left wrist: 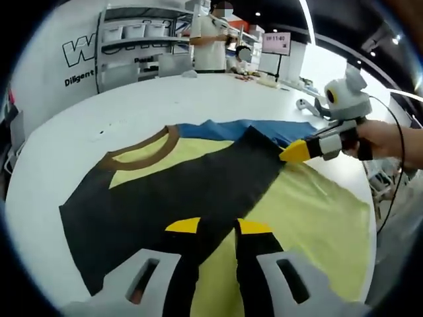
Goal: Fold the garment on the visible template until the final outline fits inside the template.
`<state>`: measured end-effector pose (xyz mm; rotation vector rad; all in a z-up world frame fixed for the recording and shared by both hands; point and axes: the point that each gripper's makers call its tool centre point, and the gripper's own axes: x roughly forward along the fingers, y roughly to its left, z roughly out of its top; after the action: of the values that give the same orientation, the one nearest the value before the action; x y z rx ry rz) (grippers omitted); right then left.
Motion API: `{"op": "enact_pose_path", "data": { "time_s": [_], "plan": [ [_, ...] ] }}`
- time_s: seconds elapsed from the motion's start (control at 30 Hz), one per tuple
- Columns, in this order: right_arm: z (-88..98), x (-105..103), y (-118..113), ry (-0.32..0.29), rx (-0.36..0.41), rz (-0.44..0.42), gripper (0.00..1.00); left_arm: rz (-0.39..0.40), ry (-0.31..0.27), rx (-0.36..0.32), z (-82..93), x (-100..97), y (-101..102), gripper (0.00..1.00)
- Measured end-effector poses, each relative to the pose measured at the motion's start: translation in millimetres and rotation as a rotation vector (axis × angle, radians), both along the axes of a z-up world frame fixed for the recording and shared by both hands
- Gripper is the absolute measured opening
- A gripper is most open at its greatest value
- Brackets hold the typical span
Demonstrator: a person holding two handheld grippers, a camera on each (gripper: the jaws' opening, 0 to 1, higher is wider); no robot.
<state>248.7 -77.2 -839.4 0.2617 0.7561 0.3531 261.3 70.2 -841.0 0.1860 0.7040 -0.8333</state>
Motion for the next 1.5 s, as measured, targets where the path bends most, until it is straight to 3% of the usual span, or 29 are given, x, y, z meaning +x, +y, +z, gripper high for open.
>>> {"op": "enact_pose_path", "data": {
  "time_s": [0.33, 0.47, 0.7, 0.73, 0.9, 0.97, 1.03, 1.1, 1.27, 1.37, 1.5],
  "plan": [
    [-8.3, 0.7, -1.4, 0.03, -0.047, 0.014, 0.0, 0.016, 0.018, -0.003, -6.3, -2.2, 2.9, 0.18],
    [6.3, 2.6, -12.2, -0.029, -0.064, -0.001, 0.0, 0.019, 0.012, -0.007, -4.3, -2.0, 3.3, 0.19],
    [19.3, 3.0, -36.4, -0.078, -0.126, -0.039, 0.0, 0.042, 0.004, -0.025, 2.1, -1.2, 4.7, 0.2],
    [26.2, 6.0, -45.5, -0.111, -0.142, -0.055, 0.0, 0.049, -0.008, -0.039, 8.3, -1.2, 5.3, 0.2],
    [36.8, 4.7, -64.1, -0.145, -0.162, -0.099, 0.0, 0.061, -0.051, -0.071, 22.6, -0.7, 7.7, 0.19],
    [38.4, 5.5, -73.4, -0.155, -0.169, -0.117, 0.0, 0.069, -0.193, -0.036, 38.7, 7.6, 14.0, 0.18],
    [40.0, 5.2, -80.7, -0.16, -0.177, -0.131, 0.01, 0.066, -0.17, -0.06, 42.5, 2.3, 13.0, 0.19],
    [41.7, 4.1, -90.0, -0.164, -0.184, -0.148, 0.01, 0.081, -0.186, -0.11, 51.4, 3.0, 13.0, 0.19],
    [42.4, 0.8, -111.8, -0.165, -0.21, -0.181, 0.02, 0.099, -0.216, -0.112, 60.9, -0.7, 19.6, 0.19],
    [43.4, -1.9, -123.5, -0.17, -0.225, -0.201, 0.05, 0.129, -0.191, -0.132, 60.8, -3.9, 24.3, 0.19],
    [41.7, -6.4, -133.6, -0.167, -0.244, -0.219, 0.08, 0.134, -0.203, -0.137, 62.4, -8.5, 27.2, 0.19]
  ]
}}
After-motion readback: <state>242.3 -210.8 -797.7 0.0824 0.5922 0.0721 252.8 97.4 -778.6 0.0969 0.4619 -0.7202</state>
